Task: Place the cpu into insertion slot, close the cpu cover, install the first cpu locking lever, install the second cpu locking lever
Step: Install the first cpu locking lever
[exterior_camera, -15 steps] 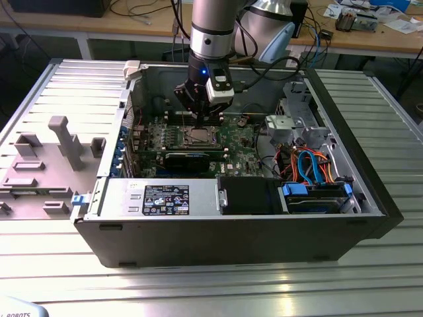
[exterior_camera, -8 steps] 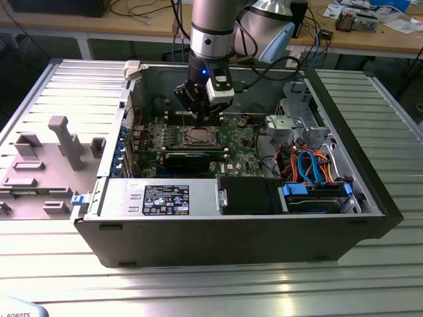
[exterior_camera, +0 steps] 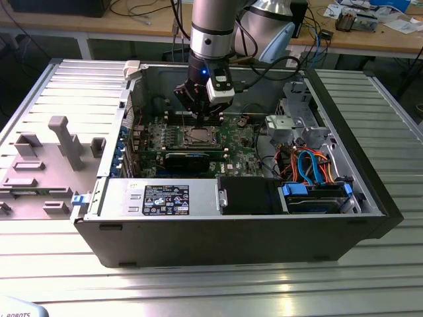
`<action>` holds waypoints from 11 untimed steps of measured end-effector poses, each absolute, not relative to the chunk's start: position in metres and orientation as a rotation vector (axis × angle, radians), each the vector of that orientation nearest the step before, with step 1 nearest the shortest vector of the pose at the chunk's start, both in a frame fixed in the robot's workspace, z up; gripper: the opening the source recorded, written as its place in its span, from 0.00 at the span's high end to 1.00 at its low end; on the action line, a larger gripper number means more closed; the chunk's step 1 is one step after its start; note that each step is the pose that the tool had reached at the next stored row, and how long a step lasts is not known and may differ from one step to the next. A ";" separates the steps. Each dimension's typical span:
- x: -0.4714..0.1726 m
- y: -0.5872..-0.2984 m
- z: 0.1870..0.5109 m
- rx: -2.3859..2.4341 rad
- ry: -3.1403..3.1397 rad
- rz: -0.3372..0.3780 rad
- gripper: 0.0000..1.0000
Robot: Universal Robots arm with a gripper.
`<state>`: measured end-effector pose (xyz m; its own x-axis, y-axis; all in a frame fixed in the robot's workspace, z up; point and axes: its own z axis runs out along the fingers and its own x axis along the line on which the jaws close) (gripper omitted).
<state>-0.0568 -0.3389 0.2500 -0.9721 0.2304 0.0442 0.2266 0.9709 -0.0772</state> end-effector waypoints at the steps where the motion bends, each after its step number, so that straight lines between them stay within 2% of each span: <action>1: -0.057 -0.339 0.250 -0.354 -3.066 0.111 0.89; 11: -0.057 -0.339 0.250 -0.337 -3.069 0.111 0.89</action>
